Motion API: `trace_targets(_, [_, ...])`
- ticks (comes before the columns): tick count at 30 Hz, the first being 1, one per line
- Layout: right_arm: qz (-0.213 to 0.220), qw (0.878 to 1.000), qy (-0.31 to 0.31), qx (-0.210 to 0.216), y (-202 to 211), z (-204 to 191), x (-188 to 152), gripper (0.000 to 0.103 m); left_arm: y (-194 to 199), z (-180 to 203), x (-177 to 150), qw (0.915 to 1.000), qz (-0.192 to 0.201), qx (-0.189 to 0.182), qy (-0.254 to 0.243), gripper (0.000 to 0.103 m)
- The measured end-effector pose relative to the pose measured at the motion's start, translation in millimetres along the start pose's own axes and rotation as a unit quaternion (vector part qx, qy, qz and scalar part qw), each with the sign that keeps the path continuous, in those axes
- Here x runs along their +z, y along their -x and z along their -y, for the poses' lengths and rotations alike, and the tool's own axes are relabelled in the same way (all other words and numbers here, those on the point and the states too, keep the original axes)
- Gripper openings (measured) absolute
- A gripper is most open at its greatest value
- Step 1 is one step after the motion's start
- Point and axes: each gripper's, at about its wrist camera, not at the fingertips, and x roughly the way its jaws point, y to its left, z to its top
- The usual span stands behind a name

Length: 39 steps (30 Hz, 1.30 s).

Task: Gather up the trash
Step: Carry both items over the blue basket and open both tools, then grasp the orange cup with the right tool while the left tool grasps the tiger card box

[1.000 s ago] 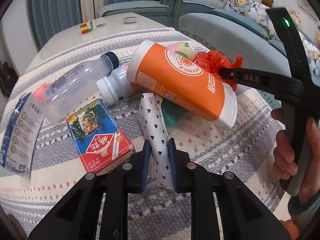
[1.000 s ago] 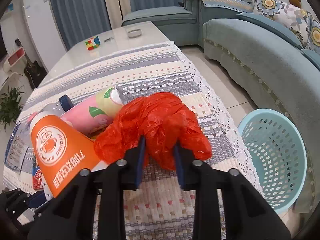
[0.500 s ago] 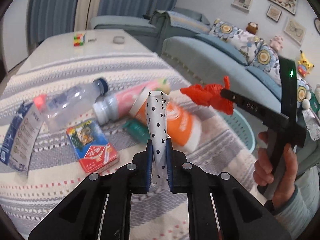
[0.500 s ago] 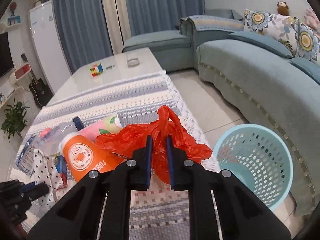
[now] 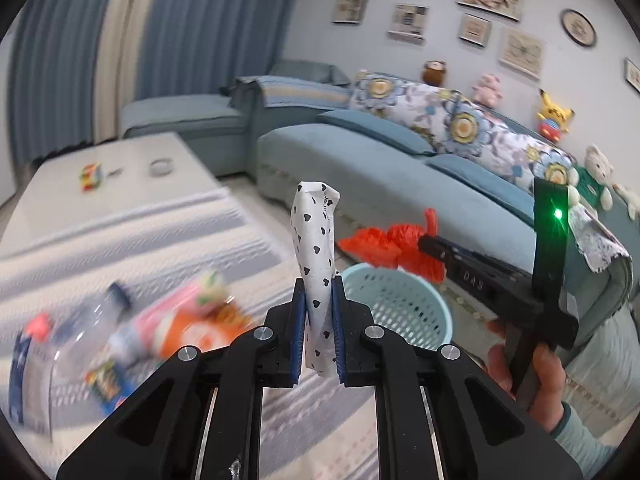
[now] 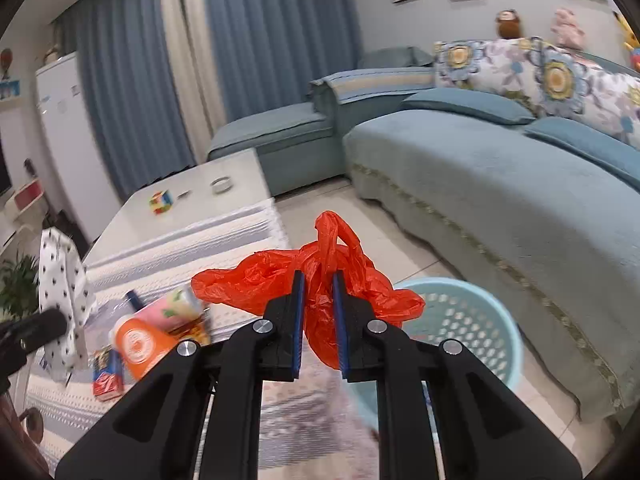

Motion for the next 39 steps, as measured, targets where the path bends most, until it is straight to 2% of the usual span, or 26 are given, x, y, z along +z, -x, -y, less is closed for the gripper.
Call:
trace_targets(5, [-0.006, 0.999, -0.034, -0.034, 0.6, 44.7, -2.6, 0.012, -40.0, 36.2, 22.5, 0.9992, -0.009, -0.031, -0.023, 0.011])
trace_targets(10, [-0.045, 0.995, -0.067, -0.058, -19.2, 85.5, -18.1, 0.012, -90.5, 60.2, 25.5, 0.9974, -0.038, -0.053, -0.03, 0.011])
trace_targets(17, [-0.109, 0.986, -0.106, -0.075, -55.7, 125.3, -54.8, 0.012, -162.1, 76.6, 0.2, 0.9917, -0.103, -0.076, -0.014, 0.011])
trace_targets(23, [-0.145, 0.979, -0.114, -0.089, -76.2, 138.4, -84.6, 0.013, -194.1, 79.5, -29.5, 0.9846, -0.145, -0.095, -0.017, 0.014])
trace_targets(26, [-0.16, 0.975, -0.127, -0.086, -83.2, 142.5, -96.0, 0.014, -206.8, 75.1, -38.3, 0.9795, -0.168, -0.111, -0.002, 0.024])
trace_targets(28, [-0.167, 0.973, -0.132, -0.085, -85.6, 143.8, -100.7, 0.014, -209.8, 71.9, -41.3, 0.9797, -0.17, -0.107, 0.002, 0.035])
trace_targets(29, [-0.169, 0.973, -0.134, -0.085, -86.5, 143.6, -101.8, 0.015, -210.6, 70.2, -42.4, 0.9794, -0.171, -0.107, 0.005, 0.037])
trace_targets(30, [-0.17, 0.972, -0.136, -0.085, -87.6, 143.5, -102.0, 0.017, -210.7, 69.2, -42.9, 0.9796, -0.172, -0.104, 0.006, 0.044])
trace_targets(31, [-0.17, 0.972, -0.138, -0.085, -86.8, 143.9, -102.3, 0.025, -209.7, 68.6, -42.4, 0.9802, -0.171, -0.1, 0.006, 0.051])
trace_targets(32, [-0.168, 0.972, -0.14, -0.084, -85.6, 144.6, -101.4, 0.034, -208.3, 67.5, -42.3, 0.9814, -0.167, -0.094, 0.006, 0.053])
trace_targets(34, [-0.159, 0.973, -0.142, -0.084, -81.6, 145.3, -99.3, 0.043, -205.2, 64.8, -41.3, 0.9819, -0.164, -0.095, 0.009, 0.054])
trace_targets(39, [-0.15, 0.976, -0.134, -0.081, -73.9, 140.6, -91.5, 0.043, -196.9, 61.4, -37.2, 0.9832, -0.155, -0.096, 0.015, 0.055])
